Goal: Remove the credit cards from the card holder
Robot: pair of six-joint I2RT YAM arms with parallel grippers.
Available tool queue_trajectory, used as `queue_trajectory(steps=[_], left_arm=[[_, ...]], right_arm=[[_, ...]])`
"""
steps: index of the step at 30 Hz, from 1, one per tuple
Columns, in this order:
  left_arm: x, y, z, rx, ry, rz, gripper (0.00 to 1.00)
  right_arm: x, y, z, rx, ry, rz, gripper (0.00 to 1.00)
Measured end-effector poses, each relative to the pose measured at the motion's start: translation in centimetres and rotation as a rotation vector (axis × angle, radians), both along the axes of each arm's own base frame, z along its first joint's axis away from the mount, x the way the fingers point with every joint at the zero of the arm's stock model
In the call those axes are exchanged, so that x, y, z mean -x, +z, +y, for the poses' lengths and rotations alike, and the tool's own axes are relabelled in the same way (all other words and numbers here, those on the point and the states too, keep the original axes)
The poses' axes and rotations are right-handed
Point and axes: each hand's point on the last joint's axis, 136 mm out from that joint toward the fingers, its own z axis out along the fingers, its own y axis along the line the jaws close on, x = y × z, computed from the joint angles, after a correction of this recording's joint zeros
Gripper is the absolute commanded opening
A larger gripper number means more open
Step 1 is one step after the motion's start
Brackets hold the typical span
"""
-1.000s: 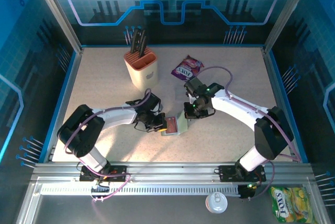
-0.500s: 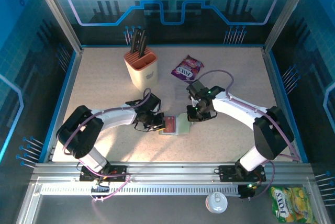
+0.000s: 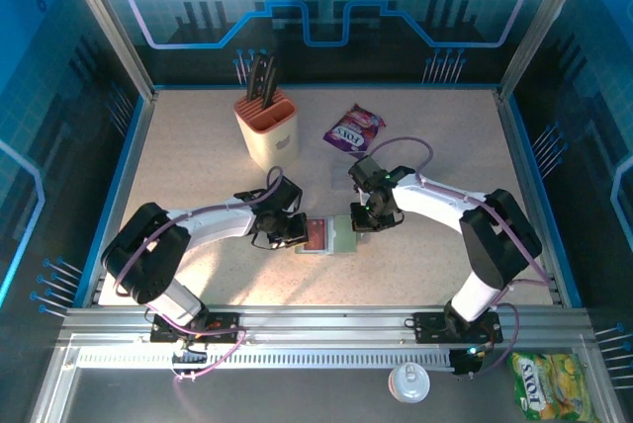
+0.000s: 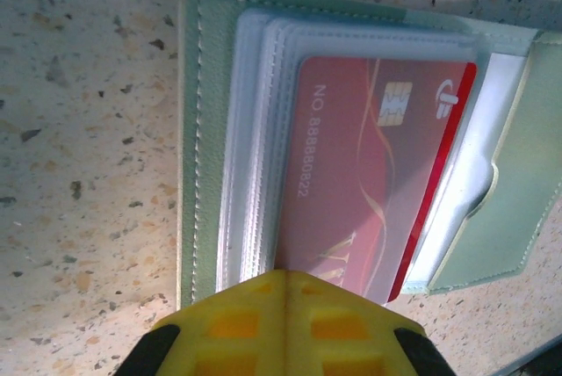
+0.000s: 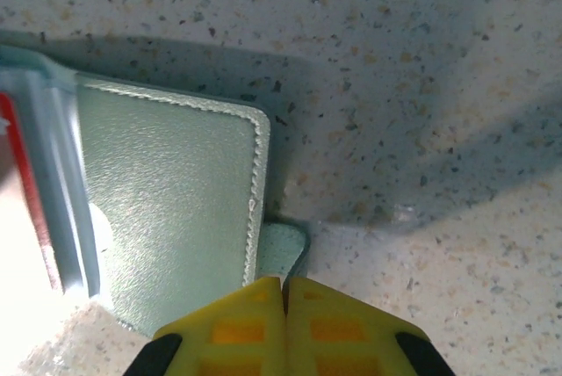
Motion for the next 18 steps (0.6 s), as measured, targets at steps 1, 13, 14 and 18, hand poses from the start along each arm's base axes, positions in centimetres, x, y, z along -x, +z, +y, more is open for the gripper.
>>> queue_trajectory(steps=[1,13,14,18], left_arm=[[0.0,0.0,0.0,0.0,0.0,0.0,0.03],[0.0,0.0,0.2,-0.001,0.007,0.002,0.04],[0.0,0.0,0.2,-0.001,0.007,0.002,0.03],[0.0,0.0,0.3,0.0,0.008,0.001,0.04]], right_arm=[[-0.1,-0.2,-0.1,0.008,0.0,-0.001,0.0],[-0.3,-1.8,-1.8,0.11,0.007,-0.017,0.0],[-0.3,-1.9,-2.0,0.119,0.005,-0.019,0.0],[-0.5,-2.1,-2.6,0.144,0.002,-0.027,0.0]])
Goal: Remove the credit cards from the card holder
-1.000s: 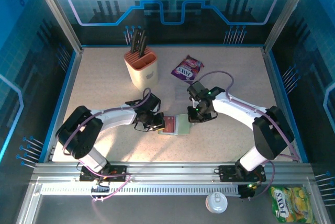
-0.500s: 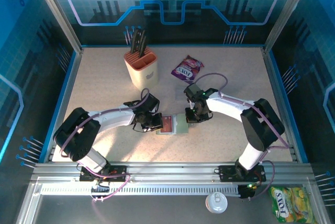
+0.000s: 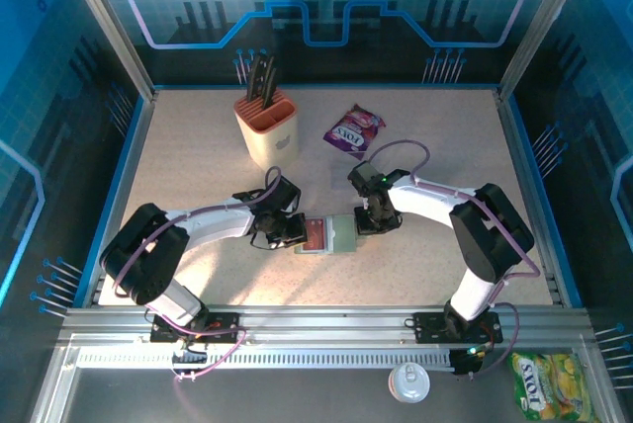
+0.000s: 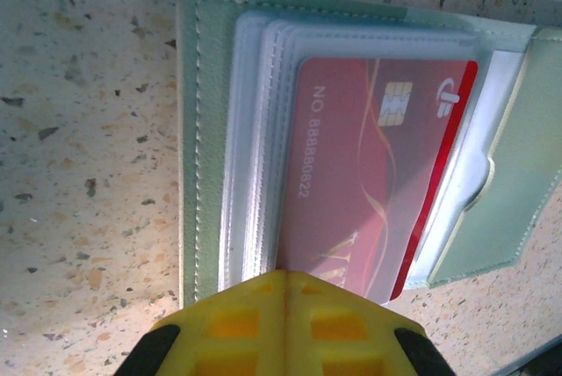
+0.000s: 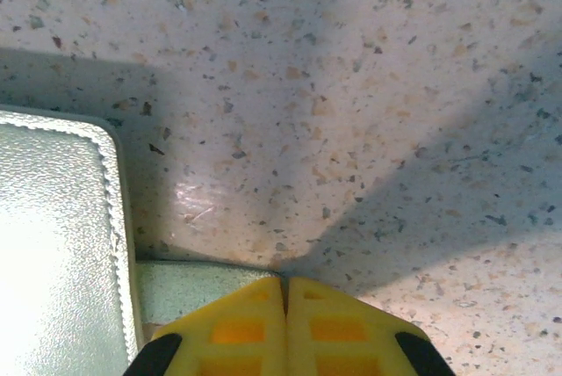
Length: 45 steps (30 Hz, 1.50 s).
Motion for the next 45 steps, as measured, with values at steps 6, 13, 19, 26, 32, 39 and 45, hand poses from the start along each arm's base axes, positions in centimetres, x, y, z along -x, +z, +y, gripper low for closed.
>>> queue_trajectory(steps=[6,13,19,26,32,39,45], left_arm=[[0.0,-0.1,0.1,-0.001,0.003,0.001,0.04],[0.1,-0.1,0.1,-0.001,0.003,0.001,0.04],[0.0,-0.1,0.1,0.0,0.002,0.0,0.06],[0.4,-0.1,0.4,-0.014,-0.004,0.014,0.08],[-0.3,1.4,0.1,-0.006,-0.007,-0.001,0.09],[-2.2,3.9,-1.2,0.036,-0.025,-0.075,0.1],[-2.8,4.9,-1.8,0.058,-0.035,-0.097,0.1]], right_arm=[[-0.1,-0.2,-0.2,0.01,-0.003,0.002,0.0],[-0.1,-0.3,-0.4,0.004,-0.005,0.001,0.02],[-0.1,-0.3,-0.4,0.004,0.0,-0.002,0.16],[-0.2,-0.2,-1.5,0.041,-0.006,-0.004,0.29],[0.1,0.3,-2.5,0.074,-0.016,-0.002,0.37],[0.2,2.3,-2.7,0.065,-0.018,-0.026,0.39],[-0.3,5.0,-1.7,0.041,-0.01,-0.064,0.4]])
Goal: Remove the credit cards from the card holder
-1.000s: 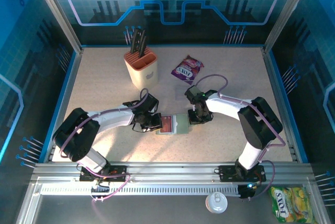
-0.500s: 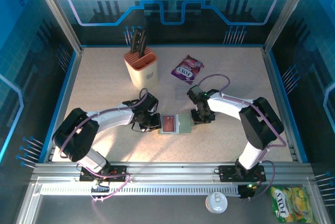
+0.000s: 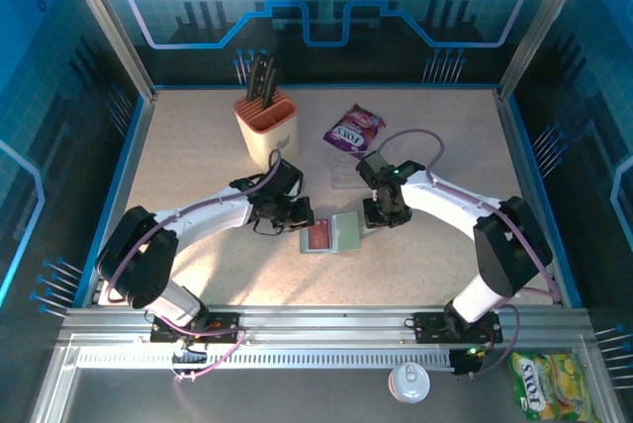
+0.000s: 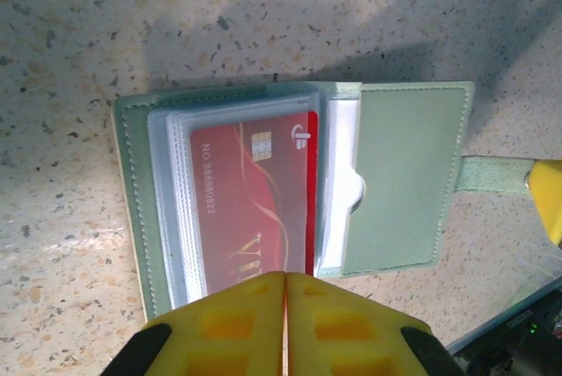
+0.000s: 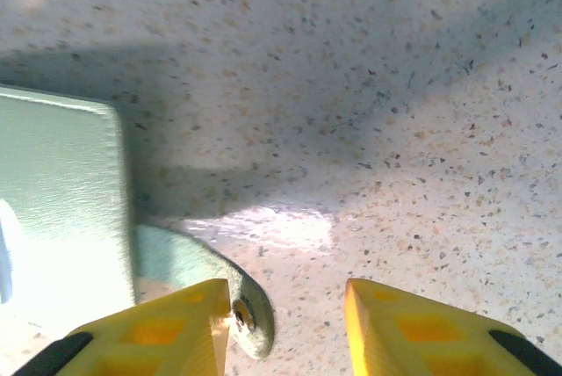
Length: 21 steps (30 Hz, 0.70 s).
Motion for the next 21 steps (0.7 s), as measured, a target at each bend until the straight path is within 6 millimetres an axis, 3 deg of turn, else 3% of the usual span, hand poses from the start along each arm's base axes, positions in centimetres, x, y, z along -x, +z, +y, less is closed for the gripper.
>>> queue_trajectory(steps=[10,16,21], left_arm=[[0.1,0.1,-0.2,0.013,-0.008,0.007,0.1],[0.3,0.1,-0.2,0.015,-0.01,0.012,0.1],[0.3,0.1,-0.3,0.016,-0.011,0.014,0.1]], right_arm=[[1.0,2.5,3.3,-0.01,0.058,-0.029,0.49],[1.3,1.8,4.1,-0.026,0.034,0.0,0.7],[1.2,0.3,4.6,-0.03,0.026,0.03,0.71]])
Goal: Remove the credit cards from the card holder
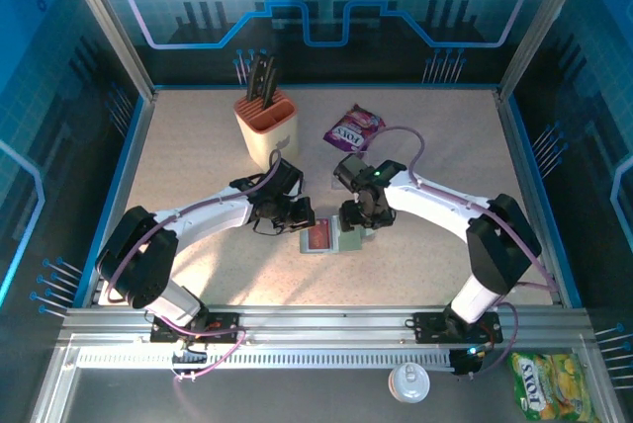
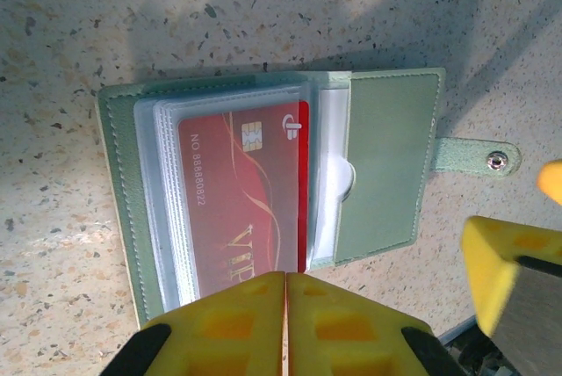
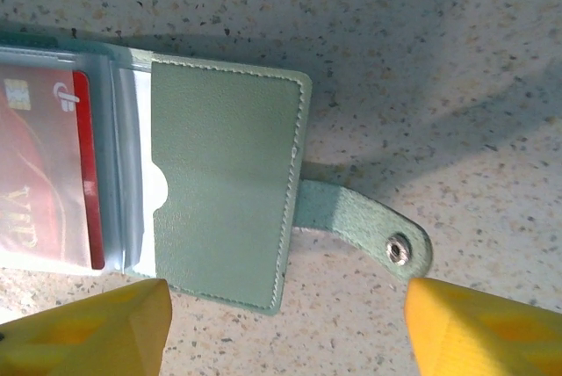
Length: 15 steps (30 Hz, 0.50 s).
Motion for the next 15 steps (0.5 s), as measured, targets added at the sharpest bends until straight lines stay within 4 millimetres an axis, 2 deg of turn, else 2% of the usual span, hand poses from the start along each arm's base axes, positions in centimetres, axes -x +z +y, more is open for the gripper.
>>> queue_trajectory(steps=[7,15], left_arm=[[-0.5,0.8,-0.3,0.009,0.0,-0.013,0.1],[-0.6,0.9,-0.3,0.009,0.005,-0.016,0.1]], right_arm=[[0.2,-2.2,0.5,-0.011,0.004,0.041,0.71],[0.5,-3.8,-0.8,0.021,-0.013,0.063,0.73]])
